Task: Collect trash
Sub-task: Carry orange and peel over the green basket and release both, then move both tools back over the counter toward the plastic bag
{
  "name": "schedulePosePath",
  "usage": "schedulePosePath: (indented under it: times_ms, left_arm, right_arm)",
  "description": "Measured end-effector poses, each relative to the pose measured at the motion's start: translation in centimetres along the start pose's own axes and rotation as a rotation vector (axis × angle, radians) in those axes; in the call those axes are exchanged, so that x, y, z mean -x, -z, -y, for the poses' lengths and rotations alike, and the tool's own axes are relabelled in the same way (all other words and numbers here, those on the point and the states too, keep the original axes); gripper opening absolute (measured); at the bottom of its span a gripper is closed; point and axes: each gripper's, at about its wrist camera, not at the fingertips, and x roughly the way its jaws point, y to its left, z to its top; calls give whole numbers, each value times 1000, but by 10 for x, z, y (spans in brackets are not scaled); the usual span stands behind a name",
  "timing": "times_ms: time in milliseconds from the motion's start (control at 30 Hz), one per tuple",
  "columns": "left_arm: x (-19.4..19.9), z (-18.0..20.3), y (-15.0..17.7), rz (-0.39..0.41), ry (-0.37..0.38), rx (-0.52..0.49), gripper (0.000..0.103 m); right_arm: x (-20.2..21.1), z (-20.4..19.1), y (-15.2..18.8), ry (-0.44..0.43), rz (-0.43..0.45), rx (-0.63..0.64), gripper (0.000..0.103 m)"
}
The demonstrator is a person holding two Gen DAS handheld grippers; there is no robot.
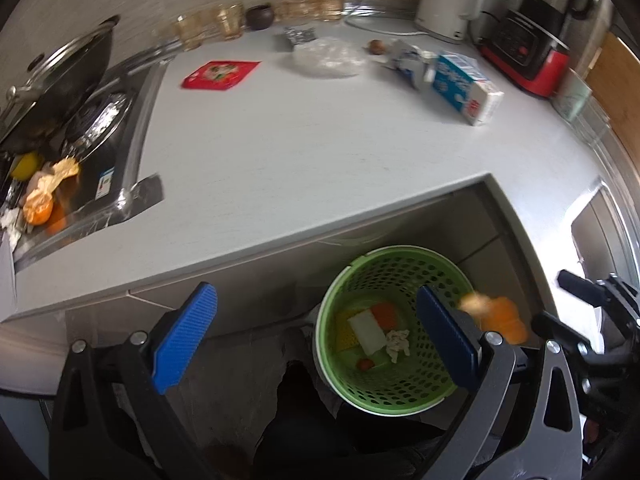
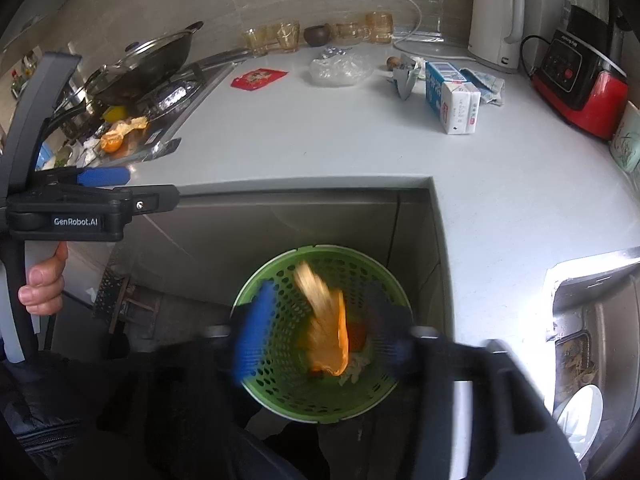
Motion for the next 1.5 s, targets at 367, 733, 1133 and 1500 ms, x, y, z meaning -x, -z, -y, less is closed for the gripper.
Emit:
schedulePosePath:
  times_ms: [367, 733, 1133, 1500]
  left_arm:
    - [-8, -27, -21, 14, -19, 24, 95]
    - [-29, -73, -63, 5, -28, 91, 95]
    - [-78, -126, -161, 5, -24, 234, 95]
    - [-156, -170, -258, -56, -105, 577, 95]
  right_arm:
    - [-5, 8, -32, 86, 59, -46, 90]
    - [-32, -6, -84, 95, 76, -38, 97]
    - [-98, -18, -188, 85, 103, -75, 97]
    - [-191, -3, -287, 172, 117, -170, 101]
